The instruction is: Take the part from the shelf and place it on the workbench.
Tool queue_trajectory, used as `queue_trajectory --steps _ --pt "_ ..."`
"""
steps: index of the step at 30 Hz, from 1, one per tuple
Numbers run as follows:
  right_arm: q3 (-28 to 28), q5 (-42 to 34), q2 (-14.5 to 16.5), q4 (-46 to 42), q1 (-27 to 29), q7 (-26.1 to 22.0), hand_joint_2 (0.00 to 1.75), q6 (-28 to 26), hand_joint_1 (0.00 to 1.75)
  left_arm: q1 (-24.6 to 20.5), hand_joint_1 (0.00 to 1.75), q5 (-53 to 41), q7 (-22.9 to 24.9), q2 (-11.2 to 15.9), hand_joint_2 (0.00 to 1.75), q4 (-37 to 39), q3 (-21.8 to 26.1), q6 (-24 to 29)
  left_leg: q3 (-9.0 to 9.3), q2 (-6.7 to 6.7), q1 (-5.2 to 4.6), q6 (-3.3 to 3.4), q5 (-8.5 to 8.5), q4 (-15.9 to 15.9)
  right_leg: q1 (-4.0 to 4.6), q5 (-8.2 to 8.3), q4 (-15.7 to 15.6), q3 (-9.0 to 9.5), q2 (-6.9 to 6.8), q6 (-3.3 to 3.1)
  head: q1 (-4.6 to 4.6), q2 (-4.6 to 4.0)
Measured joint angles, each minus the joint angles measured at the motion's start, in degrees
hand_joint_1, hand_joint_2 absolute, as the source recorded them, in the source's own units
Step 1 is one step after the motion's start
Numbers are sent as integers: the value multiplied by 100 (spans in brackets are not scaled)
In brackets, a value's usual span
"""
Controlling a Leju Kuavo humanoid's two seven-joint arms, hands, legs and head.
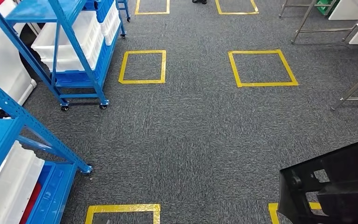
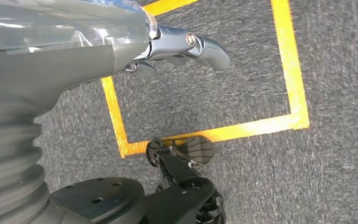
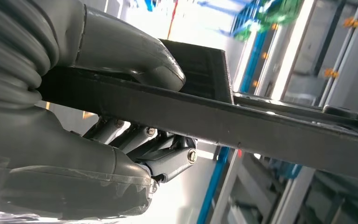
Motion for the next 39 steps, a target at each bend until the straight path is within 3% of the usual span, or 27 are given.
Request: queue_trajectory --steps 1,3,4,6,7,8,9,10,12,14,16,17,19,21,23,24,25,27,29,32,34,36,38,39 --pt "0 15 -2 -20 0 -1 175 -16 175 -8 0 -2 -4 0 175 -1 -1 0 19 46 6 -30 -13 -1 -2 9 -8 -6 80 -34 0 1" --pt "2 55 -5 -64 -5 -5 175 -46 175 -18 0 -2 -14 0 175 -2 -1 2 -19 -105 35 -91 -151 153 -23 42 -38 -11 215 -103 -1 1" --pt "5 81 -7 -83 -13 -7 175 -64 175 -17 0 -2 -18 -1 175 -2 -1 3 -117 -262 51 -115 -309 391 -37 59 -51 -11 280 -139 -2 1" --pt "12 122 -8 -102 -26 -8 175 -84 175 0 0 -2 -20 -3 175 -1 -3 5 -463 -538 68 -138 -707 1171 -28 73 -51 -27 422 -182 -2 1" --pt "15 142 -8 -104 -25 -8 175 -92 175 11 0 -2 -18 -5 175 -1 -4 8 -626 -585 70 -143 -825 1517 -21 76 -47 -30 502 -193 -2 0" --pt "22 165 -8 -106 -19 -8 175 -98 175 22 0 -2 -13 -10 175 0 -5 14 -717 -608 71 -143 -829 1693 -15 76 -39 -30 592 -196 -2 0" --pt "31 190 -8 -109 -12 -7 175 -106 175 28 0 -2 -9 -14 175 -1 -5 21 -703 -623 71 -136 -709 1631 -12 76 -30 -27 683 -195 -1 0" --pt "41 213 -8 -114 -3 -7 175 -114 175 30 0 -2 -4 -18 175 -1 -5 29 -588 -660 73 -120 -497 1342 -12 75 -21 -21 772 -192 -2 0" --pt "58 236 -8 -128 21 -8 175 -122 175 33 0 -2 0 -20 175 -1 -5 40 -262 -906 84 -72 -104 537 -9 74 0 -23 929 -164 -1 0" --pt "77 240 -8 -144 55 -8 175 -126 175 27 0 1 -1 -22 175 0 -5 49 -104 -1112 82 -36 12 118 -17 92 10 -57 1059 -98 -1 0" --pt "93 238 -8 -164 104 -7 175 -129 175 9 0 2 -4 -37 175 0 -5 57 -87 -1050 73 8 19 63 -32 130 -7 -96 1192 -11 -1 0" --pt "96 234 -10 -177 131 -8 175 -130 175 -1 0 3 -9 -47 175 0 -5 61 -75 -977 78 43 44 32 -34 125 8 -116 1173 20 -1 0" --pt "97 226 -23 -203 152 -8 175 -135 175 5 0 4 -22 -62 175 -1 -4 68 -62 -814 97 122 99 -37 -14 -65 283 -259 903 58 3 0" --pt "98 221 -42 -216 148 -7 175 -145 175 25 0 5 -31 -63 175 -1 -3 72 -72 -647 80 160 113 -54 -18 -448 972 -585 570 82 6 0" --pt "98 221 -56 -215 152 -5 175 -155 175 39 0 4 -33 -64 175 0 -3 72 -82 -480 65 161 106 -51 -43 -637 1534 -845 472 115 6 -1" --pt "98 221 -63 -214 155 -4 175 -160 175 37 0 4 -34 -67 175 0 -3 72 -82 -400 65 155 98 -49 -55 -574 1525 -829 445 128 5 0" --pt "98 221 -69 -214 157 -3 175 -163 175 33 0 3 -36 -72 175 0 -3 71 -74 -325 66 145 87 -46 -64 -420 1288 -691 401 135 5 0" --pt "99 224 -80 -215 152 -2 175 -174 175 25 0 1 -40 -88 175 0 -3 70 -45 -195 53 101 49 -34 -53 -94 486 -234 179 118 6 1" --pt "104 230 -86 -217 148 -1 175 -190 175 21 0 -2 -47 -97 175 0 -3 71 -20 -99 26 39 7 -17 -18 12 17 19 27 57 5 0" --pt "110 251 -86 -233 154 1 175 -215 175 -13 0 -4 -51 -98 175 -2 -3 71 34 18 24 -57 -39 -3 -1 15 -43 12 175 -45 4 -1" --pt "114 272 -85 -252 158 -3 175 -221 175 -24 0 -4 -52 -98 175 -2 -3 67 -40 -203 49 -119 -222 233 -30 50 -75 18 298 -116 2 -1" --pt "122 286 -85 -259 157 -4 175 -216 175 -14 0 -4 -51 -98 175 -2 -3 60 -349 -519 67 -152 -596 923 -35 69 -82 10 424 -163 0 -1" --pt "131 298 -85 -257 161 -1 175 -208 175 11 0 -4 -46 -98 175 -2 -3 51 -675 -609 70 -158 -820 1593 -22 75 -72 -4 583 -180 0 0" --pt "134 303 -86 -256 164 -1 175 -204 175 22 0 -4 -44 -98 175 -2 -3 47 -728 -619 70 -152 -770 1668 -19 76 -63 -6 673 -182 0 0"
